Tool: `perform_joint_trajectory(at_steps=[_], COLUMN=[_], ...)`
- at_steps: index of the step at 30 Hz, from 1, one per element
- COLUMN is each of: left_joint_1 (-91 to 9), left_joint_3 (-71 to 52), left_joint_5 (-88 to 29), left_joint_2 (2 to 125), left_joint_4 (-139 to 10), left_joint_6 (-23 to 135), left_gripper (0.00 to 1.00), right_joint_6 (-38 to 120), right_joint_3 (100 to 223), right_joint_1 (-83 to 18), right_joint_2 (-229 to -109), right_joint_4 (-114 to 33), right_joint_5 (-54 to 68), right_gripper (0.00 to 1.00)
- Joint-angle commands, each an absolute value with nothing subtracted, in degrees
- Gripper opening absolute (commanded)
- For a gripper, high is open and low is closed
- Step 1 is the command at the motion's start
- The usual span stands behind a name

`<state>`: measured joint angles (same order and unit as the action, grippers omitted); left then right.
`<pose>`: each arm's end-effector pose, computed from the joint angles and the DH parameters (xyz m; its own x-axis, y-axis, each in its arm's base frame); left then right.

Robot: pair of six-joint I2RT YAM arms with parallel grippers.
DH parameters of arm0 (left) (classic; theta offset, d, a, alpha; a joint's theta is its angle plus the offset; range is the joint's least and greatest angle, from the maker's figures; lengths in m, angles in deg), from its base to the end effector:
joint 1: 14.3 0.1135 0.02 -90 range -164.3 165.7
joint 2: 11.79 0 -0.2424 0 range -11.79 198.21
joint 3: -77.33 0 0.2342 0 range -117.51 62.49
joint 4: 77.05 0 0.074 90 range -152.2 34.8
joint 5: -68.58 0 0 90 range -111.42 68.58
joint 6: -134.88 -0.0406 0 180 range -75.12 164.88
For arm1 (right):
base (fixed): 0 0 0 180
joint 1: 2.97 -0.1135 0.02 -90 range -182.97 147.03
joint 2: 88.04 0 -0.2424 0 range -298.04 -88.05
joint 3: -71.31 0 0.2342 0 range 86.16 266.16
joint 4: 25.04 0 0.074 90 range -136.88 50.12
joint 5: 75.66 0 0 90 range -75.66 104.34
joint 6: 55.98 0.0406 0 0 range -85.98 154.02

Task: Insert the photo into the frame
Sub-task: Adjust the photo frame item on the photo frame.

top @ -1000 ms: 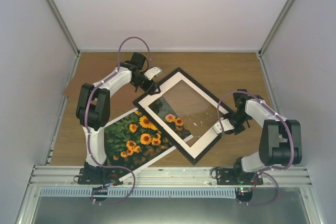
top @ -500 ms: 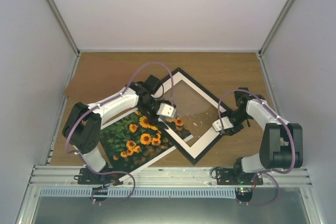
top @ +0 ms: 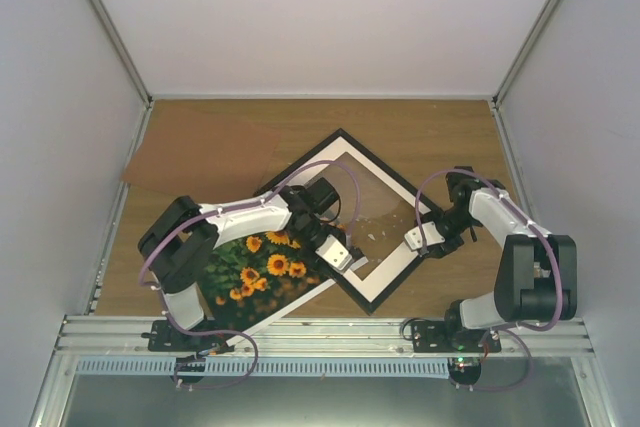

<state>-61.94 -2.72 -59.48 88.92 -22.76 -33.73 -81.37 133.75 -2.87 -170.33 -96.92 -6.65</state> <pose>0.1915 -0.2472 0.1667 0.5476 0.5450 -0.6349 0.7741 -0.6181 0.1370 0.2044 0.0142 0.1623 0.4173 -0.8442 -0.3364 -0.9083 -0.3987 -0.1262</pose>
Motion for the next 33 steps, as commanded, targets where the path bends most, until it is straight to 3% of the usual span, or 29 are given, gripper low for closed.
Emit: perform_joint_trajectory(at_steps=[1, 17, 29, 30, 31, 33], left_joint_1=[-63.0, -67.8, -67.8, -67.8, -67.8, -67.4], left_joint_3=[-1.5, 1.7, 1.9, 2.0, 1.9, 1.4], left_joint_5=[-61.4, -54.8, -54.0, -53.8, -53.5, -53.3], left_joint_2=[90.9, 93.2, 90.3, 90.3, 90.0, 89.3], left_joint_4=[-26.5, -29.7, -31.8, -32.1, -32.5, -32.3], left_joint_6=[-33.5, -29.5, -28.9, -28.8, -28.4, -28.0], left_gripper=[0.63, 0.45, 0.01, 0.02, 0.13, 0.49], right_joint_6=[-93.1, -92.7, -92.4, -92.3, -92.3, -92.1], right_joint_3=[135.7, 136.0, 134.9, 134.8, 134.8, 134.8], right_joint_1=[-3.0, -3.0, -3.0, -3.0, -3.0, -3.0], right_joint_2=[-171.0, -172.2, -171.6, -171.6, -171.6, -171.4], right_joint_4=[-98.2, -97.9, -97.0, -97.0, -97.0, -96.9], right_joint_5=[-7.9, -10.1, -11.2, -11.2, -11.2, -11.2], right_gripper=[0.63, 0.62, 0.62, 0.62, 0.62, 0.62])
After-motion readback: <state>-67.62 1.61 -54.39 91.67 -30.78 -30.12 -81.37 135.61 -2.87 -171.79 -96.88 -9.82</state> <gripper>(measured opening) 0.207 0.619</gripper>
